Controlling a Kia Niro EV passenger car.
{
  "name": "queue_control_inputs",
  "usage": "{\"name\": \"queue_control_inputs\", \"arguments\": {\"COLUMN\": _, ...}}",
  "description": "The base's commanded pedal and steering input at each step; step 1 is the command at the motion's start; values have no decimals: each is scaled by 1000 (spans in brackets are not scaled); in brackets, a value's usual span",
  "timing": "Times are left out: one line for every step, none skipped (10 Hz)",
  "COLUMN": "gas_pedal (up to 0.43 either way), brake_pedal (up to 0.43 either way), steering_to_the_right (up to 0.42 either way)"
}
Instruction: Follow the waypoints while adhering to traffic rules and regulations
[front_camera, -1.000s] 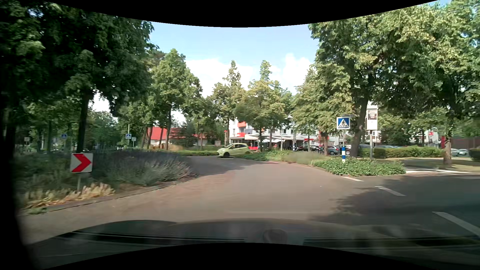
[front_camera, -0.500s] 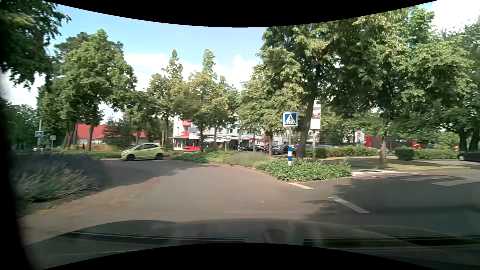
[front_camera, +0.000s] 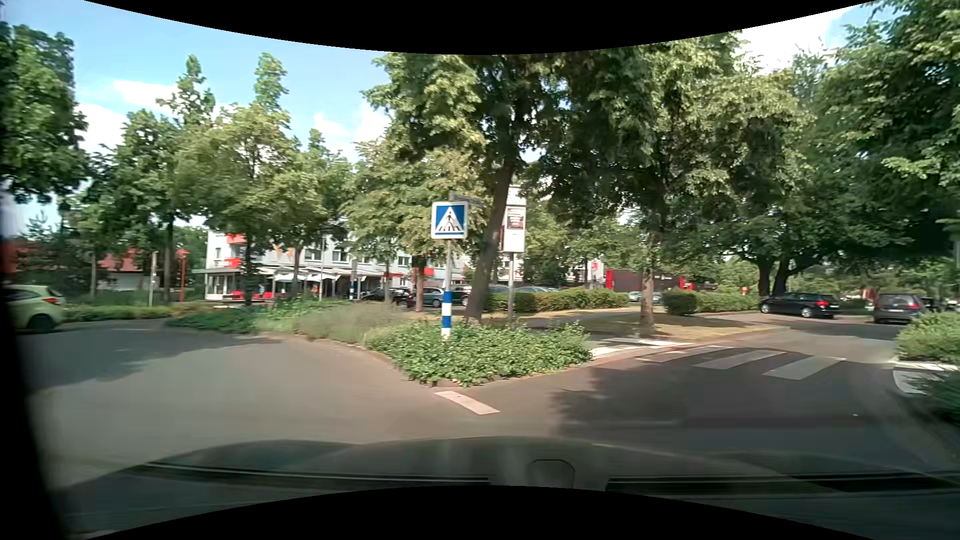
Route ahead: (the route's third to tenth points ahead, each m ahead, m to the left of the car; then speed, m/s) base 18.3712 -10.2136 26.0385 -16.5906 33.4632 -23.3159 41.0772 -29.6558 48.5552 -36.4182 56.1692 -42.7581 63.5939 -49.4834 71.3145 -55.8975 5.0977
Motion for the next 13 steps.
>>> {"name": "queue_control_inputs", "arguments": {"gas_pedal": 150, "brake_pedal": 6, "steering_to_the_right": 384}}
{"name": "queue_control_inputs", "arguments": {"gas_pedal": 150, "brake_pedal": 6, "steering_to_the_right": 370}}
{"name": "queue_control_inputs", "arguments": {"gas_pedal": 157, "brake_pedal": 6, "steering_to_the_right": 354}}
{"name": "queue_control_inputs", "arguments": {"gas_pedal": 157, "brake_pedal": 6, "steering_to_the_right": 341}}
{"name": "queue_control_inputs", "arguments": {"gas_pedal": 157, "brake_pedal": 6, "steering_to_the_right": 324}}
{"name": "queue_control_inputs", "arguments": {"gas_pedal": 177, "brake_pedal": 6, "steering_to_the_right": 308}}
{"name": "queue_control_inputs", "arguments": {"gas_pedal": 177, "brake_pedal": 6, "steering_to_the_right": 295}}
{"name": "queue_control_inputs", "arguments": {"gas_pedal": 177, "brake_pedal": 6, "steering_to_the_right": 281}}
{"name": "queue_control_inputs", "arguments": {"gas_pedal": 177, "brake_pedal": 6, "steering_to_the_right": 275}}
{"name": "queue_control_inputs", "arguments": {"gas_pedal": 177, "brake_pedal": 6, "steering_to_the_right": 269}}
{"name": "queue_control_inputs", "arguments": {"gas_pedal": 177, "brake_pedal": 6, "steering_to_the_right": 263}}
{"name": "queue_control_inputs", "arguments": {"gas_pedal": 177, "brake_pedal": 6, "steering_to_the_right": 256}}
{"name": "queue_control_inputs", "arguments": {"gas_pedal": 177, "brake_pedal": 6, "steering_to_the_right": 249}}
